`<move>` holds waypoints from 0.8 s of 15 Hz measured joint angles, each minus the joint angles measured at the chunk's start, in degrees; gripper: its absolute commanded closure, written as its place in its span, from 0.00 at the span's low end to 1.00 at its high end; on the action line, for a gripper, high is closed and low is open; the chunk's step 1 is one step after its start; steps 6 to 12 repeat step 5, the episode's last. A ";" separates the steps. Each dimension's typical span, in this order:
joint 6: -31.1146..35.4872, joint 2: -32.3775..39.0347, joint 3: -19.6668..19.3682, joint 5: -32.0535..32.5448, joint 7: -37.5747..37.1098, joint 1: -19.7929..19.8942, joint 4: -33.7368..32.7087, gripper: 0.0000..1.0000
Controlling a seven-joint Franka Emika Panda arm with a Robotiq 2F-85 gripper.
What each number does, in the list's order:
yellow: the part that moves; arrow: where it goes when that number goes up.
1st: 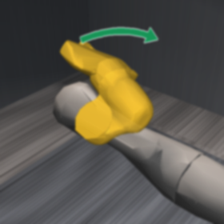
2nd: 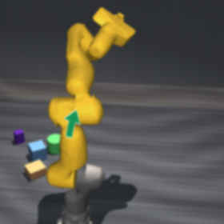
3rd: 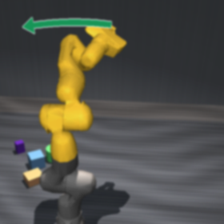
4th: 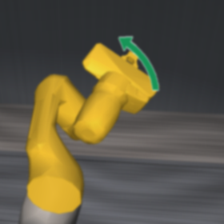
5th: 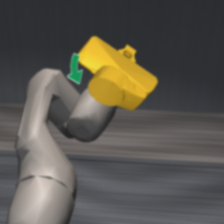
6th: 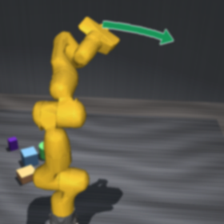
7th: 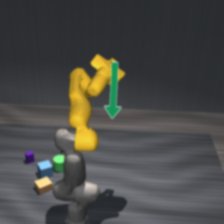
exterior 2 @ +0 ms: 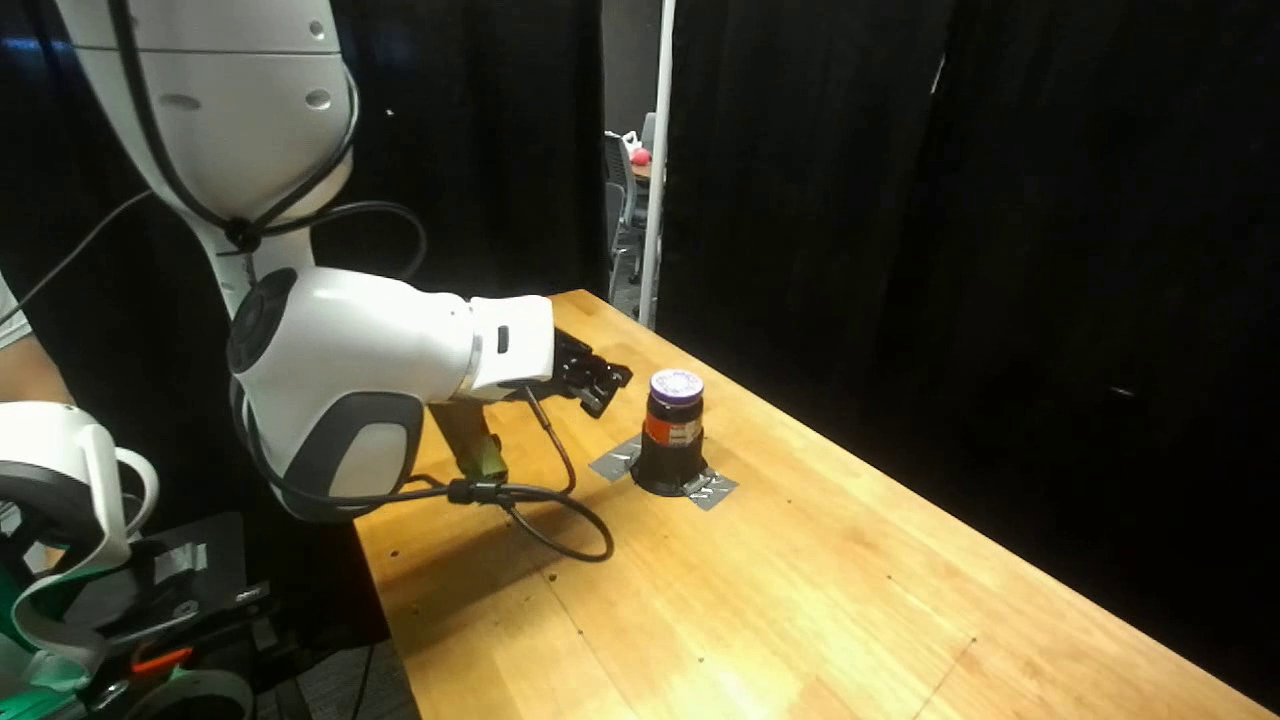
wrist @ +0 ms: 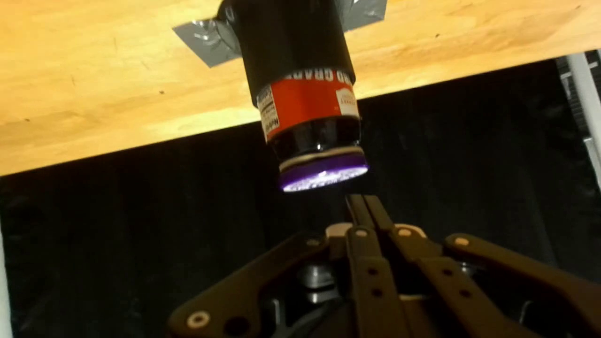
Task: Put the rubber band around the cup
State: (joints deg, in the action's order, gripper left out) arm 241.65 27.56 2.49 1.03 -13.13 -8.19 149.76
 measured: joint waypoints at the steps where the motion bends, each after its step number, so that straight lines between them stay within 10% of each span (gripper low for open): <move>1: -0.36 -0.55 0.30 -0.08 0.02 0.42 -1.15 0.93; 5: 0.25 -0.22 1.04 -0.09 0.01 1.27 -1.22 0.70; 12: 0.25 -0.22 1.04 -0.09 0.01 1.27 -1.22 0.70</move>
